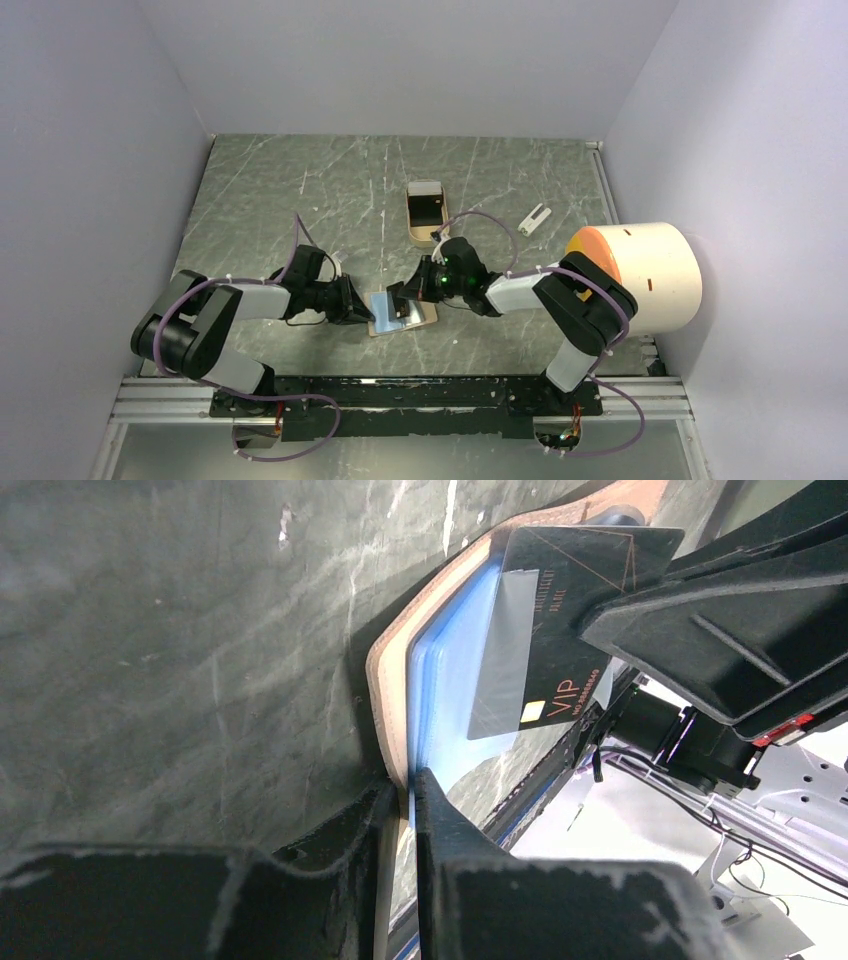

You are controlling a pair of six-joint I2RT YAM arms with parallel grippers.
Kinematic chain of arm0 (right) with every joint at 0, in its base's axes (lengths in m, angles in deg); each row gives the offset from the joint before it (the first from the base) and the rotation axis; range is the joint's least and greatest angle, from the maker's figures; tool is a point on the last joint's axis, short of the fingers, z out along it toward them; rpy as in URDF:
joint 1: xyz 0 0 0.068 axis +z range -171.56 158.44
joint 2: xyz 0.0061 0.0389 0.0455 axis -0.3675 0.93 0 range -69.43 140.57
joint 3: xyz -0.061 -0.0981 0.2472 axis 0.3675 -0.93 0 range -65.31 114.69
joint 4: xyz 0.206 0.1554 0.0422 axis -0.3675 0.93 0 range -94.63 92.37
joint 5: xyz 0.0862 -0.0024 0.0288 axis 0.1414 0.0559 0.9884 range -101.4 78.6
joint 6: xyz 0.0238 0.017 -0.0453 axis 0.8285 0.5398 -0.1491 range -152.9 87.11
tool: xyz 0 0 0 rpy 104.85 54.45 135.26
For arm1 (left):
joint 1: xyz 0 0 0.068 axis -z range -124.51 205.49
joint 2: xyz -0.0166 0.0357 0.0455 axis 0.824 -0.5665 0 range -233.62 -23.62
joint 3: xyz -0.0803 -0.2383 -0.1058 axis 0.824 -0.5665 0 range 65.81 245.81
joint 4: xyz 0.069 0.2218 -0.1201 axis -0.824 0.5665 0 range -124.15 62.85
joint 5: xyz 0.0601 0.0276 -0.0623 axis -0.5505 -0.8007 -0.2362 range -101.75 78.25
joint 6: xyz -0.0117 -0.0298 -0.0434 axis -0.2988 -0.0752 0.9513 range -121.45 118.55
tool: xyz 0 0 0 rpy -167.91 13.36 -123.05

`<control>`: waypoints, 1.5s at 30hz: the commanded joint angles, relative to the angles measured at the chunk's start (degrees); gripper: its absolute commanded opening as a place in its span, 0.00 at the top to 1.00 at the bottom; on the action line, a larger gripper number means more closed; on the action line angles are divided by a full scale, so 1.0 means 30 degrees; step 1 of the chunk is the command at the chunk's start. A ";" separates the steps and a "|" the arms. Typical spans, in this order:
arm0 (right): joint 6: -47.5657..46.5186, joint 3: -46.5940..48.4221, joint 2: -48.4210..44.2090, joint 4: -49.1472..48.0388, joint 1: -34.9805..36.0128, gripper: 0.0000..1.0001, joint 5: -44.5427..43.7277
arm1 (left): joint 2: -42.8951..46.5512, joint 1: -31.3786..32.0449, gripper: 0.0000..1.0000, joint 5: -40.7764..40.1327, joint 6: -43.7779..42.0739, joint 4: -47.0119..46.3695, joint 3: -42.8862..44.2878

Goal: Put the credit cards into the card holder
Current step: Insert the credit card into the card holder.

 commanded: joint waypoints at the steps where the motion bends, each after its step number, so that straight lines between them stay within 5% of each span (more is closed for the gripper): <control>1: -0.1399 0.0351 -0.0272 0.2855 -0.0002 0.97 0.0015 | -0.0347 0.0307 0.83 -0.1003 -0.0418 0.0789 0.0030; 22: -0.2956 0.0987 -0.0532 0.5518 -0.0031 1.00 0.0657 | -0.0528 0.0307 0.85 -0.1405 -0.0656 0.1596 0.0713; 33: -0.2399 0.0402 0.0040 0.3993 0.0029 1.00 0.1437 | 0.0191 0.0450 0.85 -0.1465 -0.0323 0.1446 0.0517; 41: -0.2847 0.1286 -0.1019 0.6494 0.0035 0.63 -0.1074 | 0.0268 0.0571 0.85 -0.1227 0.0025 0.1383 0.0535; 45: -0.3312 0.1311 -0.1633 0.7651 0.0056 0.60 -0.1853 | 0.0228 0.0599 0.85 -0.1039 0.0266 0.0986 0.0462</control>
